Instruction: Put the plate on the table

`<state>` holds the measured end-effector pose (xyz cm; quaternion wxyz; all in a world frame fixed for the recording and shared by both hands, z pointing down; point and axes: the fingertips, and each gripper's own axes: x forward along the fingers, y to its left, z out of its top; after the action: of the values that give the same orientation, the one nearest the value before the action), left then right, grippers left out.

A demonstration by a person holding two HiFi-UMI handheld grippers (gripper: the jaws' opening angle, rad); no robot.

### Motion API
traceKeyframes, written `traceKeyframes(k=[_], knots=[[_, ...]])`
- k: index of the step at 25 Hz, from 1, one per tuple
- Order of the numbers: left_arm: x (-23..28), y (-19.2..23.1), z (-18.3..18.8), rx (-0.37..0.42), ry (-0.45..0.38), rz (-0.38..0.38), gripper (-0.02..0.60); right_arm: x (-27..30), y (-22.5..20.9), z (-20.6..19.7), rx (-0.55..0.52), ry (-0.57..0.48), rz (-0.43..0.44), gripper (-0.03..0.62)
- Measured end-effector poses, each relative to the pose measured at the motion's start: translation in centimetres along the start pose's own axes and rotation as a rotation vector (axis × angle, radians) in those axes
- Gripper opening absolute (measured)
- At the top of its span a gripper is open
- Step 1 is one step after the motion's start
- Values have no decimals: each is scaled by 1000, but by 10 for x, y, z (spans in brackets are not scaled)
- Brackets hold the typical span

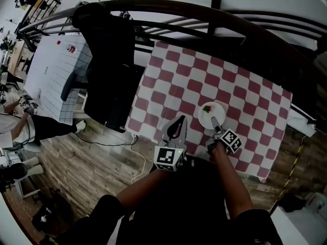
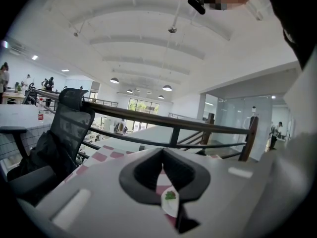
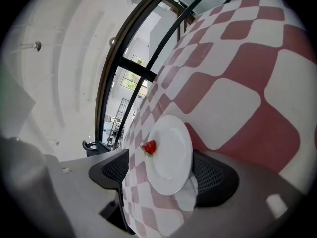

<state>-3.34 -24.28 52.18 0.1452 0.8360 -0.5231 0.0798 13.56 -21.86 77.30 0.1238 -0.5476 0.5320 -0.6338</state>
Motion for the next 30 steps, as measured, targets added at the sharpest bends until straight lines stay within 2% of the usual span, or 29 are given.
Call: traceKeyframes(k=[5, 10, 13, 18, 20, 22, 24, 25, 26, 28, 30], knots=[[-17, 10, 2, -5, -13, -7, 9, -16, -10, 0, -20, -47, -36, 400], [-35, 15, 4, -3, -18, -41, 9, -37, 1, -3, -82, -85, -21, 400], [-51, 16, 6, -2, -23, -66, 9, -55, 25, -12, -164, -116, 7, 400], [-81, 17, 9, 5, -47, -106, 9, -92, 92, -40, -362, -168, 109, 363], [-94, 16, 9, 10, -57, -125, 9, -110, 117, -55, -435, -195, 136, 332], [-104, 14, 8, 8, -63, -146, 9, -130, 144, -66, -504, -252, 154, 268], [-116, 13, 6, -3, -62, -160, 9, -152, 172, -79, -566, -319, 179, 138], [-123, 12, 4, -4, -61, -166, 9, -162, 185, -88, -597, -339, 202, 38], [-130, 9, 2, -4, -59, -176, 9, -172, 198, -98, -630, -350, 226, -3], [-140, -3, -2, -2, -58, -217, 9, -192, 217, -112, -692, -371, 253, -3], [-148, -17, -4, 3, -57, -260, 9, -213, 227, -119, -736, -411, 243, -3]])
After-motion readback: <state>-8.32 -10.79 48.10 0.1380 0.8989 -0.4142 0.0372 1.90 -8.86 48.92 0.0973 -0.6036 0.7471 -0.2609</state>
